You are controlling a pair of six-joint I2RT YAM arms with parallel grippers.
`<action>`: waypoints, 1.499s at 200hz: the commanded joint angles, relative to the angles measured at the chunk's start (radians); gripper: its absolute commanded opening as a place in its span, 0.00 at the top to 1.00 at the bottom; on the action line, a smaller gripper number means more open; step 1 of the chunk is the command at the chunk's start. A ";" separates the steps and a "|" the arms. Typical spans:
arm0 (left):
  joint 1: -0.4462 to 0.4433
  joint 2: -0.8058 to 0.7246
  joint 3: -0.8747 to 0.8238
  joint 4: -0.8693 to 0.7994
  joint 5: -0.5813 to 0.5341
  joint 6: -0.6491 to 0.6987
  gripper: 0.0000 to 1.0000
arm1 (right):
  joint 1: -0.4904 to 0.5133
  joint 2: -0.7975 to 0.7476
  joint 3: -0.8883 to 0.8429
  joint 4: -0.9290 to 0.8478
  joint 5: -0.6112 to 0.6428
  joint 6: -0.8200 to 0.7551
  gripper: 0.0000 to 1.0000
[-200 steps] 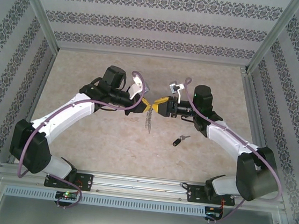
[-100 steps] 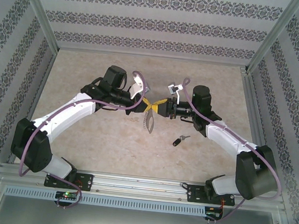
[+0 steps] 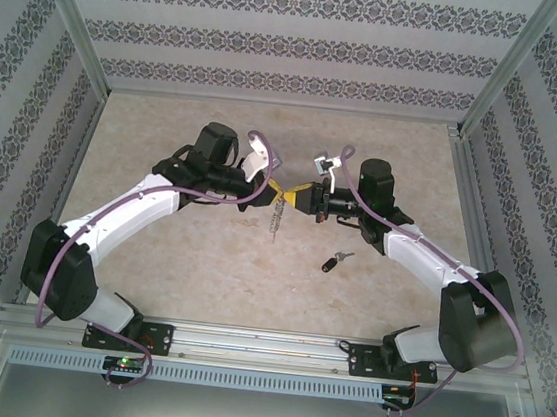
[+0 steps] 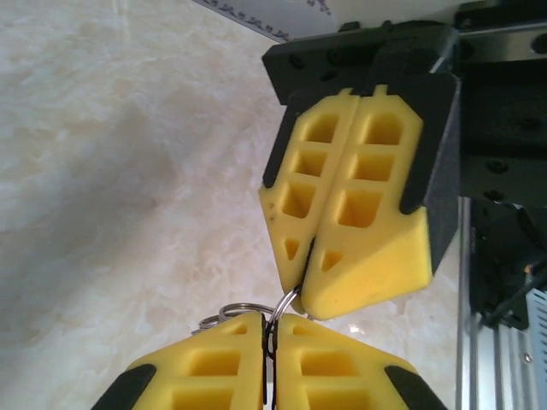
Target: Put the keys on the keyring
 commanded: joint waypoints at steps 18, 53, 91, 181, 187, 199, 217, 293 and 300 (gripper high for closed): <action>0.006 -0.126 -0.108 0.232 -0.245 -0.100 0.59 | -0.014 -0.058 0.000 0.030 0.015 -0.009 1.00; 0.008 -0.220 -0.215 0.388 -0.324 -0.140 0.06 | -0.020 -0.092 0.000 0.031 0.027 -0.001 1.00; 0.009 -0.234 -0.223 0.431 -0.319 -0.164 0.00 | -0.020 -0.135 -0.006 0.065 0.068 0.016 1.00; 0.009 -0.229 -0.305 0.799 -0.350 -0.533 0.00 | -0.006 -0.211 -0.022 0.244 0.254 0.050 1.00; 0.009 -0.224 -0.306 0.823 -0.346 -0.555 0.00 | -0.004 -0.205 -0.021 0.270 0.264 0.061 1.00; 0.009 -0.218 -0.303 0.849 -0.329 -0.586 0.00 | -0.002 -0.188 -0.013 0.321 0.281 0.087 1.00; 0.009 -0.211 -0.295 0.883 -0.288 -0.623 0.00 | 0.000 -0.160 0.001 0.398 0.290 0.128 1.00; 0.009 -0.180 -0.276 0.926 -0.163 -0.698 0.20 | 0.016 -0.075 0.074 0.485 0.253 0.225 1.00; 0.009 -0.176 -0.278 0.936 -0.161 -0.706 0.24 | 0.019 -0.075 0.075 0.485 0.251 0.228 1.00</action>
